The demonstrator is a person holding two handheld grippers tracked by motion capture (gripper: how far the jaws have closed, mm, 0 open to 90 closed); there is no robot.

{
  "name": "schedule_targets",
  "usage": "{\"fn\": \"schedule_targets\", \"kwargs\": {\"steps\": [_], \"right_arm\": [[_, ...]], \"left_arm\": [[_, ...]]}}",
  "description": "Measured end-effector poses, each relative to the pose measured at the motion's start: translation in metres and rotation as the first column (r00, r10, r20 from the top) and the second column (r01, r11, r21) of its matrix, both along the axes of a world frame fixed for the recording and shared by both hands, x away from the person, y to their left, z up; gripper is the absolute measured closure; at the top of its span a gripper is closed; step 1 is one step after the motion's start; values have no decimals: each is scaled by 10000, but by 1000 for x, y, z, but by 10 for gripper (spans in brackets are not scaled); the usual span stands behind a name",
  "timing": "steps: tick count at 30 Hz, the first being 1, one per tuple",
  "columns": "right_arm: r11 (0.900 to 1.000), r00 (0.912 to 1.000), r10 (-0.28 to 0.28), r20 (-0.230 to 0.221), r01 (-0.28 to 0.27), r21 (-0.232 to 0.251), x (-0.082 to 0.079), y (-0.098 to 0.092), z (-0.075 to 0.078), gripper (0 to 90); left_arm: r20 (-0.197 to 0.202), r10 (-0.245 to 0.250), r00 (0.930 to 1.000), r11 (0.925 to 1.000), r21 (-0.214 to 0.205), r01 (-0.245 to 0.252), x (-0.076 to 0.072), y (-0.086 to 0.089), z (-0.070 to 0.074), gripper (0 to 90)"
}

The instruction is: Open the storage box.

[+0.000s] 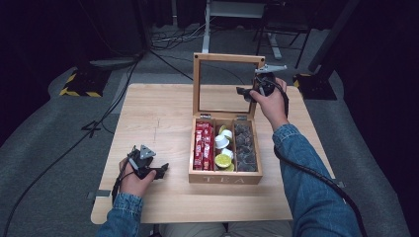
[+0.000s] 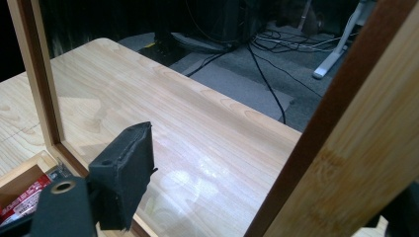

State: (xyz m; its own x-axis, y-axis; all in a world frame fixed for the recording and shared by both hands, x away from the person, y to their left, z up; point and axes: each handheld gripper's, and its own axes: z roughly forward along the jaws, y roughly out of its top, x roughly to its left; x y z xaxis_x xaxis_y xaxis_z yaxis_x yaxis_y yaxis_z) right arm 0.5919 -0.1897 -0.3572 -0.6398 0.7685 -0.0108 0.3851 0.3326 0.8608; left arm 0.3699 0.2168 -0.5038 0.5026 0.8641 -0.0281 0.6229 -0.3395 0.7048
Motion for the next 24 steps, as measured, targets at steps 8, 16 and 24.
{"fn": "schedule_targets", "kwargs": {"steps": [8, 16, 24], "right_arm": [[9997, 9997, -227, -84, 227, -40, 5, 2, -5, 190], [9994, 9991, -344, -257, 343, -10, 9, 2, -9, 169], [9983, 9982, -575, -171, 575, -33, 7, -6, -1, 160]], "left_arm": [[4, 2, 10000, 10000, -3, -2, 0, 0, 0, 225], [-22, -4, 10000, 10000, 2, 4, 0, 0, 0, 225], [-24, -26, 10000, 10000, -4, 26, 1, 0, 0, 220]]}}
